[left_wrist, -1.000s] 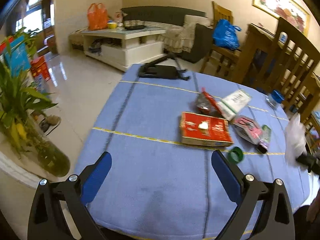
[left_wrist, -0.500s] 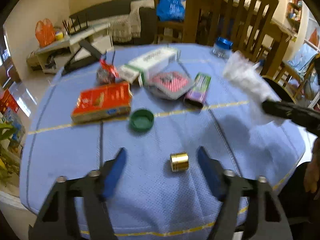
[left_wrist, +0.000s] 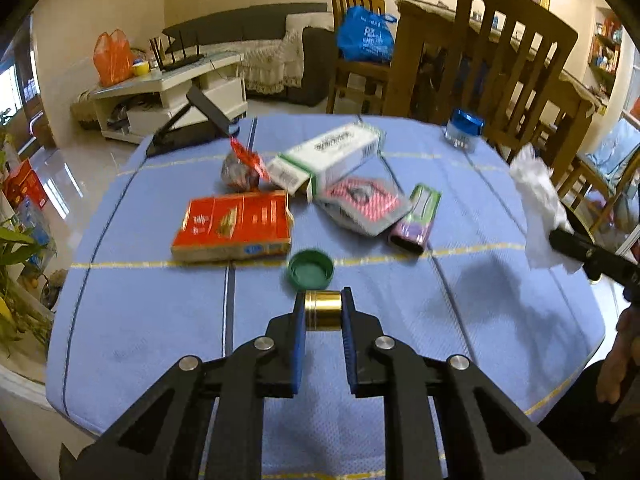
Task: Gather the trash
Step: 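Drop the tissue into the bin with the right tool while the left tool grasps the gold coin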
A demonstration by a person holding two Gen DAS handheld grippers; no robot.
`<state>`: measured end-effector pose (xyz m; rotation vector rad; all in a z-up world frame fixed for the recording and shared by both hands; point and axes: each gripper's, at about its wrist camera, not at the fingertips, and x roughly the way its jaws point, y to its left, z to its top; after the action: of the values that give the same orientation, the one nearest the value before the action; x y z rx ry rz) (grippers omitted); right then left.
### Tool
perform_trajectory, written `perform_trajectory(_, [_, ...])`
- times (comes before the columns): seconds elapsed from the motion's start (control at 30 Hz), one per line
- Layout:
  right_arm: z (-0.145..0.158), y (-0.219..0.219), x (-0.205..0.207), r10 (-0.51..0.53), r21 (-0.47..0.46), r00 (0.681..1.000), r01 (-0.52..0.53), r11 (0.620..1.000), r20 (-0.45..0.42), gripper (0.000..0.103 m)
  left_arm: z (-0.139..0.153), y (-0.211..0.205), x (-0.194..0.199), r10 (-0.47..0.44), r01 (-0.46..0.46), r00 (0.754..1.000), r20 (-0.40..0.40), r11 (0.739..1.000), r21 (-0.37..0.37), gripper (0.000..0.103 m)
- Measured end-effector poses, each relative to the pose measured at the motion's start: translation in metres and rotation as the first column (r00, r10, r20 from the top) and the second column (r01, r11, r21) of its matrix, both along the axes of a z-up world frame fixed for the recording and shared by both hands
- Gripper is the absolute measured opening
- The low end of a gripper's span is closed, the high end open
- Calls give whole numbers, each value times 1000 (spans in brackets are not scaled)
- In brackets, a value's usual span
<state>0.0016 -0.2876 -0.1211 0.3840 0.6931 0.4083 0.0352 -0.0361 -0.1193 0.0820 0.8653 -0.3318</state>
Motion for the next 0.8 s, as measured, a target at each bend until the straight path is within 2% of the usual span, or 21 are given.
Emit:
perform_trajectory(0.17, [1, -21, -1, -85, -32, 996, 84, 996, -14, 3, 8, -21, 2, -41, 41, 999, 4, 999, 15, 15])
perform_trajectory(0.23, [8, -44, -2, -166, -55, 986, 165, 985, -9, 3, 11, -34, 0, -74, 74, 997, 11, 997, 19, 15])
perform_trajectory(0.3, [18, -79, -4, -270, -38, 963, 270, 962, -3, 3, 17, -54, 1, -122, 122, 992, 24, 992, 27, 15])
perform_trajectory(0.33, [26, -105, -8, -363, -50, 932, 363, 931, 12, 3, 19, -62, 1, -140, 139, 990, 28, 990, 28, 15])
perform_trajectory(0.4, [34, -134, -15, -473, -74, 881, 473, 878, 30, 3, 26, -86, 1, -190, 189, 981, 43, 982, 26, 15])
perform_trajectory(0.43, [35, -154, -20, -546, -94, 837, 546, 833, 25, 3, 29, -96, 0, -210, 209, 977, 48, 978, 24, 15])
perform_trajectory(0.47, [32, -167, -21, -590, -105, 808, 587, 802, 14, 3, 32, -106, 0, -230, 229, 972, 52, 973, 21, 15])
perform_trajectory(0.57, [3, -199, -25, -699, -154, 714, 686, 711, -49, 6, 38, -143, -1, -295, 294, 954, 62, 956, 16, 15])
perform_trajectory(0.6, [-14, -207, -25, -726, -175, 680, 707, 686, -100, 7, 40, -159, -3, -324, 323, 944, 67, 946, 20, 15])
perform_trajectory(0.63, [-23, -214, -25, -736, -173, 662, 716, 677, -142, 13, 40, -169, -5, -343, 342, 937, 69, 939, 22, 15])
perform_trajectory(0.67, [-30, -222, -26, -746, -155, 640, 731, 665, -182, 31, 41, -182, -7, -367, 366, 928, 69, 930, 25, 15])
perform_trajectory(0.73, [-31, -232, -33, -773, -130, 609, 764, 632, -178, 59, 40, -208, -8, -415, 414, 908, 63, 910, 34, 15])
perform_trajectory(0.8, [-24, -236, -39, -801, -132, 583, 790, 598, -137, 60, 38, -230, -8, -451, 450, 891, 50, 892, 37, 15])
